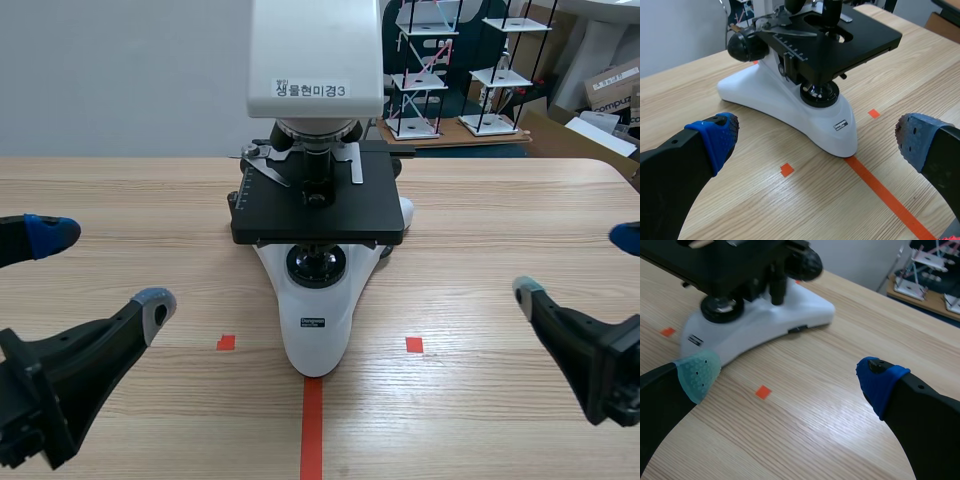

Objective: Point at the revolving nosepiece

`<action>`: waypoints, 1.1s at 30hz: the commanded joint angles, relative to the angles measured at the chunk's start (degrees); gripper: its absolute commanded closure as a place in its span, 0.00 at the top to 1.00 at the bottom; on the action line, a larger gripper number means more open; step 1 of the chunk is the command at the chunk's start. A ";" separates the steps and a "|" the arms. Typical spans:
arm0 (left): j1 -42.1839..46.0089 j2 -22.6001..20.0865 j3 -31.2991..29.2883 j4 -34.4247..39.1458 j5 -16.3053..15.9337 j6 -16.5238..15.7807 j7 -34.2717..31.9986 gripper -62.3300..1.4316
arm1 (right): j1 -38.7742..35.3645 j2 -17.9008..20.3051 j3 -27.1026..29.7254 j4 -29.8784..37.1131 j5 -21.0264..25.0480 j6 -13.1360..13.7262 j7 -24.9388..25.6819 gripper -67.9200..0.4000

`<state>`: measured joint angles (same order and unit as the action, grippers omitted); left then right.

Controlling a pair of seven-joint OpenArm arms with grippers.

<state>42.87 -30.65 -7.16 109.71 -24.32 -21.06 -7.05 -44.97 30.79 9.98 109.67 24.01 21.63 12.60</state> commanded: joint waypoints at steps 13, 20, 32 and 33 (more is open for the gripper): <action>-0.20 0.15 0.04 0.76 -0.55 -0.04 -1.05 1.00 | 1.16 0.02 -0.68 0.76 -3.17 -0.66 -6.12 0.88; -0.20 0.15 0.04 0.76 -0.55 -0.04 -1.03 1.00 | 1.16 0.02 -0.68 0.76 -6.05 -0.66 -6.08 0.88; -0.20 0.15 0.04 0.76 -0.55 -0.04 -1.03 1.00 | 1.16 0.00 -0.68 0.76 -6.01 -0.66 -6.05 0.88; -0.20 0.15 0.04 0.76 -0.55 -0.04 -1.03 1.00 | 1.16 0.00 -0.68 0.76 -5.99 -0.66 -6.03 0.88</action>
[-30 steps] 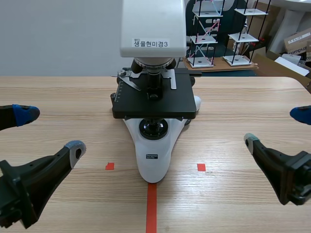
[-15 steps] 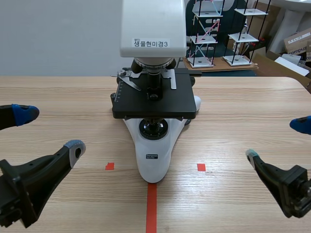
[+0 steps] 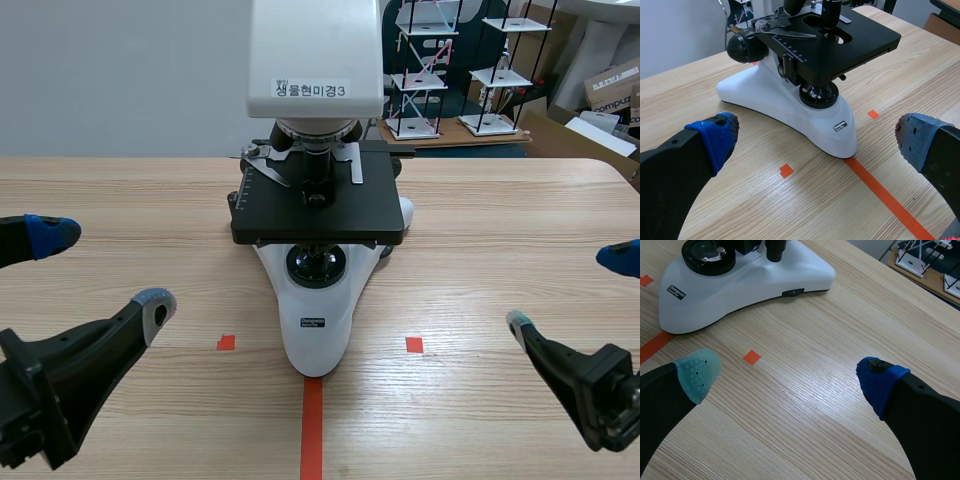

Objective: Point at the revolving nosepiece

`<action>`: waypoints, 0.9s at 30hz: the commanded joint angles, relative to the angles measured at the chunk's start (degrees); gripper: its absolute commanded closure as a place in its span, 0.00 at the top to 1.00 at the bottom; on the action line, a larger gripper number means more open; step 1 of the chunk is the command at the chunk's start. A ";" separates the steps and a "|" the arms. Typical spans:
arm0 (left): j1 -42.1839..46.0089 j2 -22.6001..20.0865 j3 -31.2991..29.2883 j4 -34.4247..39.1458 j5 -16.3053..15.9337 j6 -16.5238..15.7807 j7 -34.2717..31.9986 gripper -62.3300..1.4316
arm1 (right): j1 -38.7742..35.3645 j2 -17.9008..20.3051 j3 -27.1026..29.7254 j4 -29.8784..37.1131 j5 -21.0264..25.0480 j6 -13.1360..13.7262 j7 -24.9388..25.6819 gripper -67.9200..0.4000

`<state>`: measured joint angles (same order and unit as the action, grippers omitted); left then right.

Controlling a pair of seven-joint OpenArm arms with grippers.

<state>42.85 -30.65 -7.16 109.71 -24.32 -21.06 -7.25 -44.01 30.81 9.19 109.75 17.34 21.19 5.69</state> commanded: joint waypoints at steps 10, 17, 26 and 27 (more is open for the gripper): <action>-0.17 0.15 0.04 0.76 -0.55 -0.04 -0.83 1.00 | 0.22 0.00 0.11 0.68 0.87 -0.17 4.22 0.54; -0.17 0.15 0.07 0.76 -0.55 -0.04 -0.81 1.00 | 2.62 -0.02 -1.31 0.63 0.85 1.31 10.73 0.21; -0.17 0.15 0.07 0.76 -0.55 -0.04 -0.85 1.00 | 11.21 -0.02 -10.82 -0.15 -0.70 1.29 10.78 0.02; -0.17 0.15 0.07 0.76 -0.55 -0.04 -0.85 1.00 | 12.35 -0.02 -11.98 -0.42 -0.70 1.29 10.80 0.02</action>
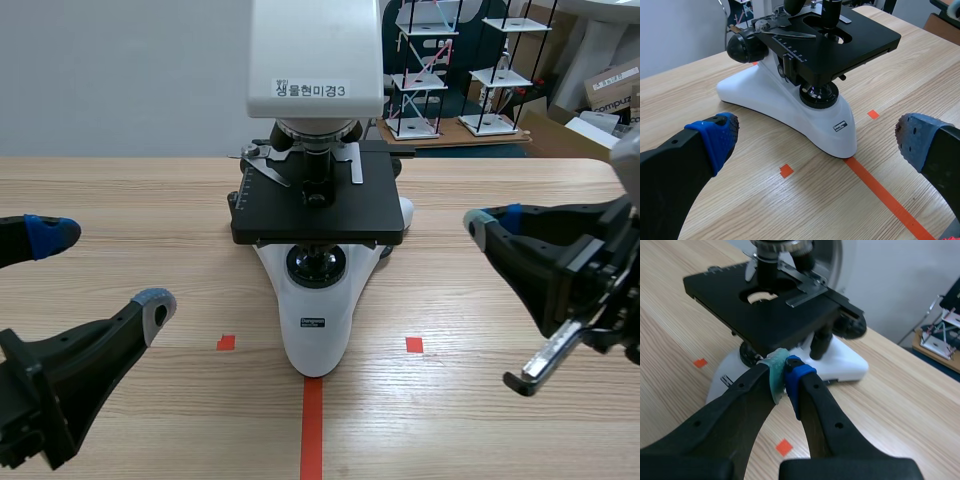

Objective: Point at the revolving nosepiece

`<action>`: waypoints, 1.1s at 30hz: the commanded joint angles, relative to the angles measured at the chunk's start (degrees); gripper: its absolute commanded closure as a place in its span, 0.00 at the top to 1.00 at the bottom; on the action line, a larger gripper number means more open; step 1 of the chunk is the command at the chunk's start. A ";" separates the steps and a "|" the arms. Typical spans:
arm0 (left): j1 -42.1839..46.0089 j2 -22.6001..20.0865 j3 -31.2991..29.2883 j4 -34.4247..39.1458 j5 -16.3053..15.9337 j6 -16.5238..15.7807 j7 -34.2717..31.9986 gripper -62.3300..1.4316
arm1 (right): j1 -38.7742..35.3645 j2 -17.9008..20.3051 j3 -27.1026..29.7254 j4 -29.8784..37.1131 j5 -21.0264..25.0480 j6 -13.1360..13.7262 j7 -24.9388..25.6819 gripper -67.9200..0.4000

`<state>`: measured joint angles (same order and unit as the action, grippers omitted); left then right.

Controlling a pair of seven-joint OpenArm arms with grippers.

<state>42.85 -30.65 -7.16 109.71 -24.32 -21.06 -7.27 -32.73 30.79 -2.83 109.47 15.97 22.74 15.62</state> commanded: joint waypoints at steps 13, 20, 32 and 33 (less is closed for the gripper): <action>-0.17 0.13 0.07 0.76 -0.55 -0.04 -0.83 1.00 | 13.40 0.00 -8.41 -4.07 0.70 -0.92 0.85 0.02; -0.17 0.13 0.07 0.76 -0.55 -0.04 -0.81 1.00 | 17.11 -0.02 -8.87 -4.15 0.74 -0.92 1.11 0.02; -0.17 0.13 0.07 0.76 -0.55 -0.04 -0.83 1.00 | 17.51 -0.02 -8.87 -4.15 0.74 -0.90 1.97 0.02; -0.17 0.13 0.07 0.76 -0.55 -0.04 -0.83 1.00 | 17.51 -0.02 -8.87 -4.15 0.74 -0.90 1.95 0.02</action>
